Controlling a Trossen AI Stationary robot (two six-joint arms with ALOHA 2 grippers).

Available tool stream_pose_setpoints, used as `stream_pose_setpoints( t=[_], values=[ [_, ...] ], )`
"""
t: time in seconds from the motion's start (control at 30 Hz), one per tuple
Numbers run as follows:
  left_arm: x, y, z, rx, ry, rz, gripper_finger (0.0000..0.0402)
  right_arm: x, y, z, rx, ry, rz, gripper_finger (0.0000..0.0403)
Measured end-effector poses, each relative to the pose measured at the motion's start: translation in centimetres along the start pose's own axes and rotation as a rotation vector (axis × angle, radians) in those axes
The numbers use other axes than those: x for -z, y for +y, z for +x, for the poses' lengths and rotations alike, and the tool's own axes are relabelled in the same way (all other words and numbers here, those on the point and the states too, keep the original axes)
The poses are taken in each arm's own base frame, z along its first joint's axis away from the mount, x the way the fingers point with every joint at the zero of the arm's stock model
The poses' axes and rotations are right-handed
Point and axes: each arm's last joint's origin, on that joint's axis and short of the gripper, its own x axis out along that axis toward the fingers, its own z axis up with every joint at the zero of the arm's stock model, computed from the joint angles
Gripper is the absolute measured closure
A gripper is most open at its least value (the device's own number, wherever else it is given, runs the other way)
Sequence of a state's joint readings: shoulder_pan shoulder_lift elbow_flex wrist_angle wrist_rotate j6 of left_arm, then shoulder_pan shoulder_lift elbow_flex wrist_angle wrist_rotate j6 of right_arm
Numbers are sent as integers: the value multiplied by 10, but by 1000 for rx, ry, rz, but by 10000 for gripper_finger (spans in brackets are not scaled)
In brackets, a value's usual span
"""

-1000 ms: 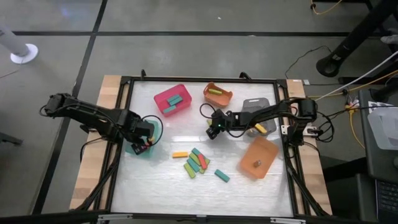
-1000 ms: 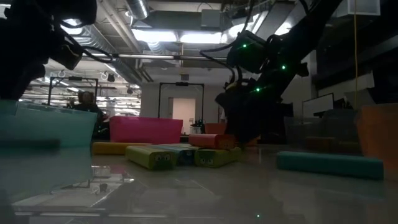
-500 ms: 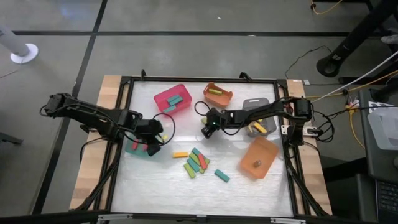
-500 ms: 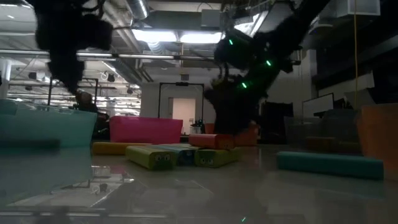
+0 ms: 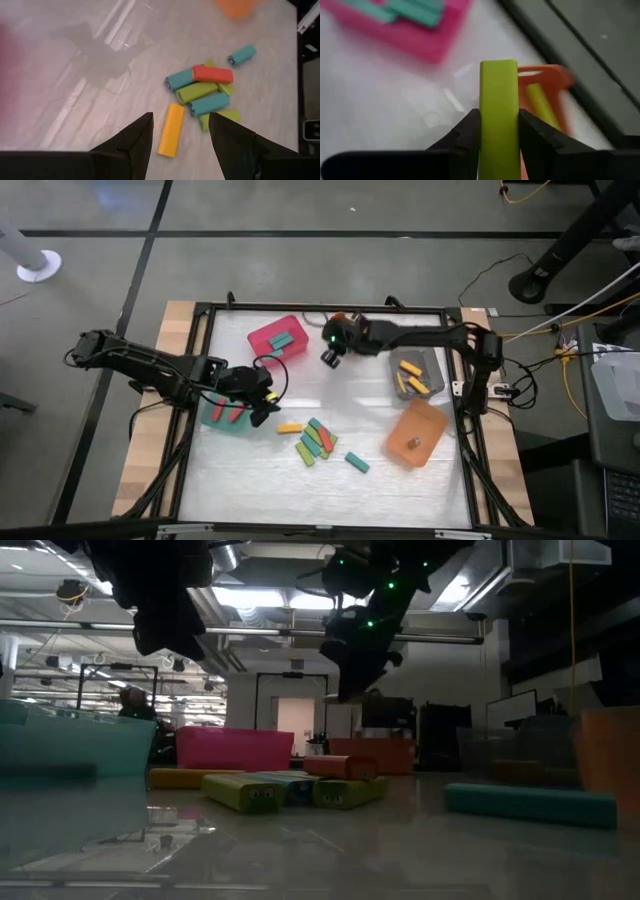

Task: Sort blocks
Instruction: Put the green block into the orange bin, then put the yellow block into the gray bin

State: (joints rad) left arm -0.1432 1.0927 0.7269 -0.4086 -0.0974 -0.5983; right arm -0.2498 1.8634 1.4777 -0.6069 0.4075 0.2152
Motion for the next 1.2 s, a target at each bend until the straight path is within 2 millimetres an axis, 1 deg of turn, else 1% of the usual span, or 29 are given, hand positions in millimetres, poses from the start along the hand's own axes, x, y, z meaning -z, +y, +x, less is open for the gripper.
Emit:
stream_pose_setpoints(
  t=[0.13,0.23,0.33,0.43,0.57,0.7,0.9,0.97,1.1,1.2],
  values=[
    [0,0,1,-6,1,-1,221,-2,-29,13,34,41,36,297],
    [1,0,3,-10,7,-1,221,-1,-46,20,22,90,64,284],
    [1,0,6,-18,19,6,221,0,-55,27,-20,114,90,269],
    [2,0,12,-26,31,22,221,0,-61,29,-40,120,111,259],
    [5,1,22,-49,68,38,221,0,-62,31,-40,127,115,253],
    [11,-1,34,-66,114,83,221,1,-61,31,-78,136,115,253],
    [18,-13,53,-27,121,197,221,1,-56,30,-221,156,129,252],
    [21,-18,60,-8,121,260,221,1,-51,28,-259,158,122,252],
    [31,-25,74,8,153,400,221,1,-39,23,-272,148,94,252],
    [39,-25,85,-18,194,441,221,1,-30,16,-285,138,69,252]
  ],
)
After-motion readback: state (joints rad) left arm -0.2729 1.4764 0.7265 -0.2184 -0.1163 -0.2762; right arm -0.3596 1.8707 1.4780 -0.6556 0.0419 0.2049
